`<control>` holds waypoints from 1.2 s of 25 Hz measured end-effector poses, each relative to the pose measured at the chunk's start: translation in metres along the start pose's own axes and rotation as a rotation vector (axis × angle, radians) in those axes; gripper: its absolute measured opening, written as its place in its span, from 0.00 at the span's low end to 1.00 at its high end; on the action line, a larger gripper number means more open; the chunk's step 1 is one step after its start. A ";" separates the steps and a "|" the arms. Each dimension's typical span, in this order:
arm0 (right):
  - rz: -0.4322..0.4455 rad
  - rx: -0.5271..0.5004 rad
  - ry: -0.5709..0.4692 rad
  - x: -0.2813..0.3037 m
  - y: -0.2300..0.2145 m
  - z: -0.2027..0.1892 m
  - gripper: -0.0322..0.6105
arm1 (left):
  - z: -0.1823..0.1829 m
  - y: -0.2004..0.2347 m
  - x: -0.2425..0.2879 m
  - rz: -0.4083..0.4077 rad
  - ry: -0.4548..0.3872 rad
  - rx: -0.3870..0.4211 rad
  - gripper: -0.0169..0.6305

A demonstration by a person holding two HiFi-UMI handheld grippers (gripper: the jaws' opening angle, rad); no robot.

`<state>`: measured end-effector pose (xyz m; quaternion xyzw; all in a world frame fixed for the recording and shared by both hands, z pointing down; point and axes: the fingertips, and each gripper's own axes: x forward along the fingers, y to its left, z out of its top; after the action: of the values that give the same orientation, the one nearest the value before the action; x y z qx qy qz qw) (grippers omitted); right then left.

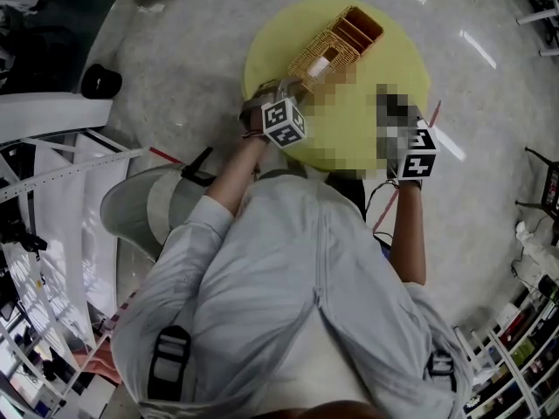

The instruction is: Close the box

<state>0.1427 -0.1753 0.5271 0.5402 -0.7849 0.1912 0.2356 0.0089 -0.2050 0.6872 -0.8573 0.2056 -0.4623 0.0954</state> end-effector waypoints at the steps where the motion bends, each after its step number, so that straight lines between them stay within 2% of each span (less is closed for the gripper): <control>1: 0.002 0.001 0.001 0.001 0.001 0.000 0.09 | -0.001 -0.001 0.001 -0.010 0.004 0.005 0.24; 7: 0.012 0.004 0.005 0.002 -0.001 0.001 0.09 | 0.000 -0.002 0.001 -0.044 0.002 0.001 0.25; 12: 0.017 0.006 -0.011 -0.001 -0.012 0.008 0.09 | 0.003 -0.004 -0.006 -0.144 -0.007 -0.142 0.28; 15: 0.013 -0.001 -0.029 -0.007 -0.023 0.018 0.09 | 0.009 0.003 -0.018 -0.153 -0.016 -0.218 0.23; 20: -0.009 -0.040 -0.089 -0.022 -0.044 0.049 0.09 | 0.035 0.036 -0.046 -0.083 -0.085 -0.347 0.11; 27: -0.015 -0.130 -0.221 -0.049 -0.071 0.111 0.09 | 0.110 0.108 -0.101 0.094 -0.340 -0.530 0.08; 30: -0.009 -0.184 -0.262 -0.059 -0.078 0.137 0.09 | 0.141 0.135 -0.127 0.160 -0.444 -0.562 0.07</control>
<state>0.2113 -0.2331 0.3847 0.5401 -0.8208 0.0454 0.1806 0.0287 -0.2738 0.4655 -0.9107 0.3654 -0.1813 -0.0658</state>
